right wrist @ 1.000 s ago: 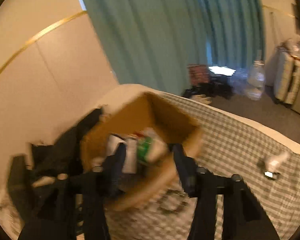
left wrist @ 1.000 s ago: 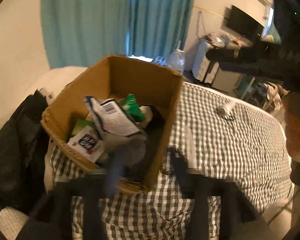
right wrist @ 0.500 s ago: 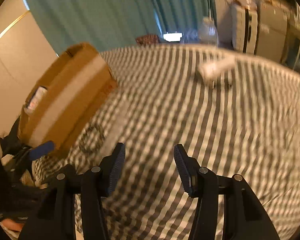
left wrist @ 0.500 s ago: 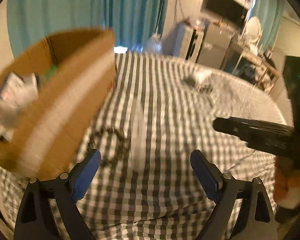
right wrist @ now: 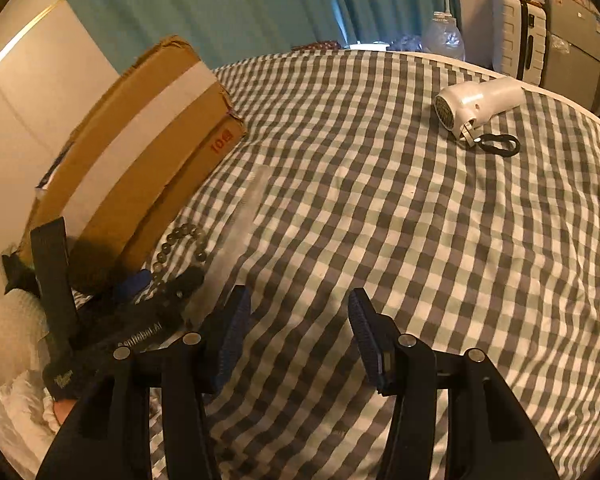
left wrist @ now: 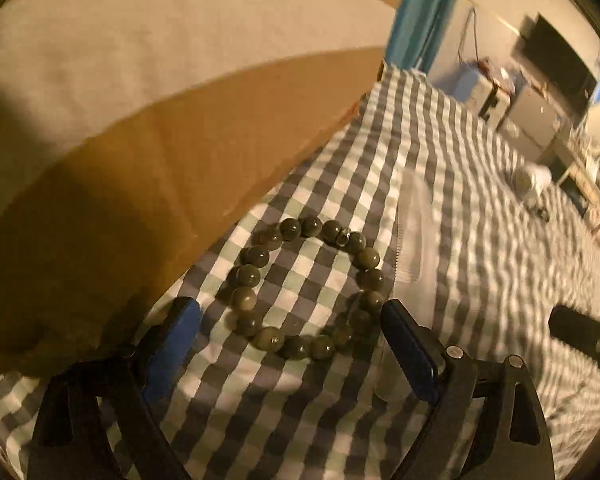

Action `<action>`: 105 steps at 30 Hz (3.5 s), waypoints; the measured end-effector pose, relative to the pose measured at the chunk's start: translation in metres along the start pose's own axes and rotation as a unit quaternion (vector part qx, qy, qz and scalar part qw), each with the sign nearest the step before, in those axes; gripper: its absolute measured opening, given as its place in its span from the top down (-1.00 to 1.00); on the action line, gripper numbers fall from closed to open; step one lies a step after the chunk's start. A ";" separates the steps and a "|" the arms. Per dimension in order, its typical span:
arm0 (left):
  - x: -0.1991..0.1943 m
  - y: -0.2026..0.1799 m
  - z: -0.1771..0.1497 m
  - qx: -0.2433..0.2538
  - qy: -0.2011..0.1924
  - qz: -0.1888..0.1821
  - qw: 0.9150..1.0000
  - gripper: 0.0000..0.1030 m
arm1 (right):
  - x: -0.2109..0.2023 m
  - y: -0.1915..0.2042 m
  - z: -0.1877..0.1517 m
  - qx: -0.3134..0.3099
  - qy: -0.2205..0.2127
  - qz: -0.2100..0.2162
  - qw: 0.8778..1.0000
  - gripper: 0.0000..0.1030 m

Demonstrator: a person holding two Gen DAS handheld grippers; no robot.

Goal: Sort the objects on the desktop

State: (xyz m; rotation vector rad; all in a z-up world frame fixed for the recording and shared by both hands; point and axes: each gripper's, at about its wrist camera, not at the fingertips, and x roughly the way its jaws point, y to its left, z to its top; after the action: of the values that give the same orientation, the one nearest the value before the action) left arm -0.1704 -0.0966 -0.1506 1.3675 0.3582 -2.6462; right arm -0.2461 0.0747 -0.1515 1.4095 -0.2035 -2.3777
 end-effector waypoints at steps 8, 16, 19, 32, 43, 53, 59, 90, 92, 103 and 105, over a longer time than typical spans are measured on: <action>-0.019 0.008 -0.007 0.010 -0.031 -0.031 0.999 0.78 | 0.040 0.021 0.014 0.006 0.012 0.018 1.000 0.01; -0.028 0.018 -0.016 0.002 -0.026 -0.046 0.999 0.78 | 0.077 0.062 0.010 -0.005 0.025 0.019 0.999 -0.17; -0.027 0.017 -0.012 0.000 -0.027 -0.048 0.998 0.79 | 0.086 0.083 0.005 -0.070 0.032 -0.046 0.996 0.37; -0.059 0.023 -0.018 -0.024 -0.041 -0.070 0.996 0.79 | 0.040 0.037 -0.018 -0.009 0.040 0.001 0.999 0.94; -0.120 0.004 -0.010 -0.017 -0.093 -0.148 0.984 0.79 | -0.045 0.042 -0.035 0.044 0.002 0.057 0.997 0.94; -0.205 0.027 0.056 -0.004 -0.148 -0.157 0.976 0.78 | -0.084 0.123 0.032 -0.029 -0.049 0.081 0.995 0.93; -0.211 0.071 0.113 0.029 -0.142 -0.083 0.986 0.78 | -0.069 0.169 0.088 -0.041 -0.045 0.133 0.989 0.93; -0.242 -0.031 0.123 0.130 -0.087 -0.008 0.988 -1.00 | -0.247 0.070 0.046 -0.070 -0.215 -0.075 0.971 -0.58; -0.247 -0.051 0.112 0.138 -0.098 -0.008 0.986 -1.00 | -0.257 0.060 0.036 -0.063 -0.219 -0.076 0.971 -0.58; -0.195 -0.123 0.060 0.155 -0.093 -0.007 0.983 -1.00 | -0.243 -0.048 -0.015 0.030 -0.223 -0.064 0.972 -0.75; -0.175 -0.133 0.055 0.157 -0.084 -0.009 0.984 -1.00 | -0.226 -0.072 -0.017 0.059 -0.203 -0.060 0.976 -0.75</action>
State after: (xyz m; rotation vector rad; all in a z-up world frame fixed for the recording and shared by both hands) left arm -0.1439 0.0188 0.0421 1.2049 -0.0722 -2.9000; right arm -0.1507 0.2284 0.0031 0.9879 -0.3800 -2.7763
